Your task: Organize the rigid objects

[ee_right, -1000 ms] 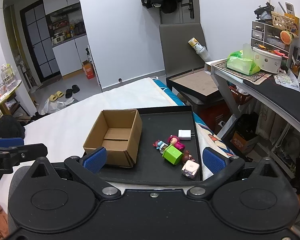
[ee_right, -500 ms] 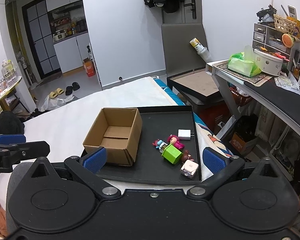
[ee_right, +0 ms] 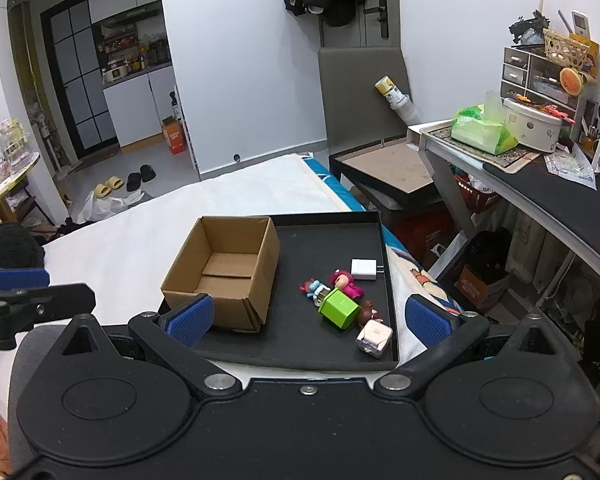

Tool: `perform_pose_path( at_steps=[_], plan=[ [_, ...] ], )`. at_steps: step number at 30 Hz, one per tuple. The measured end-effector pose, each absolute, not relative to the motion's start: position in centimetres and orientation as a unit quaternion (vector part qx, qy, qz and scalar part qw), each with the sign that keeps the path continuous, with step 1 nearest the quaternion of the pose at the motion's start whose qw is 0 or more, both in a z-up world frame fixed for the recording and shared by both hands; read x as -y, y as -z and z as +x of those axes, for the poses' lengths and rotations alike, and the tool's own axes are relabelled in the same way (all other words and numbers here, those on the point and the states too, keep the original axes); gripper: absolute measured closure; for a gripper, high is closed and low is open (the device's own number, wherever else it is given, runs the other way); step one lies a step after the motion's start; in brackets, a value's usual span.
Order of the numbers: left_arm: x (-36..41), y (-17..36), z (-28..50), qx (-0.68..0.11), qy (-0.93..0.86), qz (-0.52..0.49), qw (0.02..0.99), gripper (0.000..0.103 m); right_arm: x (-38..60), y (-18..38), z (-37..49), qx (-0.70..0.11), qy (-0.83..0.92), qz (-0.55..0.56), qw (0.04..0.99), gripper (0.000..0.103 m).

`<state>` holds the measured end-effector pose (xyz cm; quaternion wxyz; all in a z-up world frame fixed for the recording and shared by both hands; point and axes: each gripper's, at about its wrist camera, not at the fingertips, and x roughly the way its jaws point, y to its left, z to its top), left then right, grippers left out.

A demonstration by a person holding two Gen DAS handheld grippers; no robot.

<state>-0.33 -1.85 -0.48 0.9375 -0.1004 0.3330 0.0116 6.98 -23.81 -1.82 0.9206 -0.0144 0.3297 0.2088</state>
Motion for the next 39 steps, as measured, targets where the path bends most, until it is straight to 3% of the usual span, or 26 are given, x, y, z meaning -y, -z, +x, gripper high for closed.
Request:
perform_pose_path(
  at_steps=[26,39],
  plan=[
    [-4.6,5.4,4.4,-0.358,-0.075,-0.161,0.917,0.007,22.4,6.4,11.5,-0.338,-0.179,-0.004,0.924,0.0],
    [-8.4,8.6,7.3,-0.372,-0.099,-0.205,0.9,0.007,22.3,10.7,15.9,-0.395,-0.113,0.031,0.911,0.0]
  ],
)
